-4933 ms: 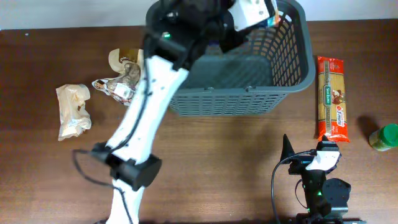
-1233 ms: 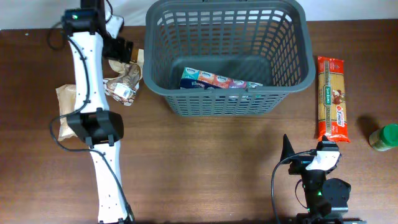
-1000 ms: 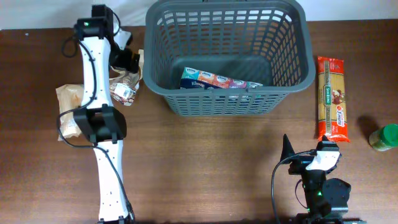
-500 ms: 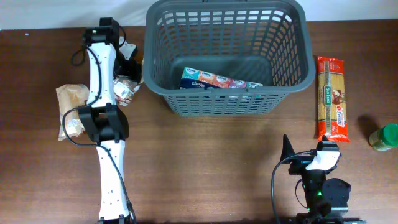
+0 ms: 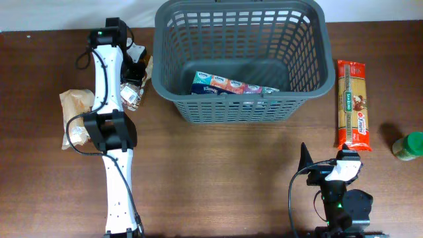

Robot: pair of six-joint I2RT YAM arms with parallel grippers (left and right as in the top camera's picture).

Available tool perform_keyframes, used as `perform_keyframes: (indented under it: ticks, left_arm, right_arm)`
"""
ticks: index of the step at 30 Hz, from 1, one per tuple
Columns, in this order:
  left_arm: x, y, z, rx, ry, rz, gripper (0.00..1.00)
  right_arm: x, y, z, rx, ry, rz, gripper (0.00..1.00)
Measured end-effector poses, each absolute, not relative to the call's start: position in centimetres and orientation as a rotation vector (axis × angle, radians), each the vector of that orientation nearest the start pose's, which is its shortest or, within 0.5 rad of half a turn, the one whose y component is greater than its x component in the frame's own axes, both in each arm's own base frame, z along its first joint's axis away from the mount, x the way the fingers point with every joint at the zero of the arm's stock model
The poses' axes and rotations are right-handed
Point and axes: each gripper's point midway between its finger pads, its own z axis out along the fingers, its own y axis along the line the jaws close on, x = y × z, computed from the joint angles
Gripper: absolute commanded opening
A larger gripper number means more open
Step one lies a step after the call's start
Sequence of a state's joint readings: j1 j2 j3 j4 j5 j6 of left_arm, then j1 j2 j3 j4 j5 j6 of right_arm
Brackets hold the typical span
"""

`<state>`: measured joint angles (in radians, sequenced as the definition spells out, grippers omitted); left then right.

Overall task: Pack container
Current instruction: 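Move the left gripper down and grasp the brown Nut Tree pouch, then lift the pouch and carry it into the basket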

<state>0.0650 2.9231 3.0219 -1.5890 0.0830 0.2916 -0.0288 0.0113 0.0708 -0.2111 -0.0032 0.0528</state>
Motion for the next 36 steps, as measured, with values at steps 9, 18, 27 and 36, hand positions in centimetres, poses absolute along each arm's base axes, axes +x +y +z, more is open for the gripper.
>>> perform_keyframes:
  ticks: [9, 18, 27, 36]
  left_arm:
    - [56.9, 2.8, 6.9, 0.326, 2.822, 0.004, 0.01]
    - [56.8, 2.4, 33.4, 0.248, 2.218, 0.128, 0.02]
    - [49.0, -9.4, 48.7, 0.531, 1.803, -0.072, 0.02]
    - [45.3, -23.2, 46.2, 0.992, 1.681, -0.196, 0.02]
  right_arm:
    - [24.0, -0.6, 15.4, 0.068, 1.721, 0.020, 0.99]
    - [24.0, -0.6, 15.4, 0.068, 1.721, 0.020, 0.99]
    - [24.0, -0.6, 15.4, 0.068, 1.721, 0.021, 0.99]
    - [24.0, -0.6, 15.4, 0.068, 1.721, 0.021, 0.99]
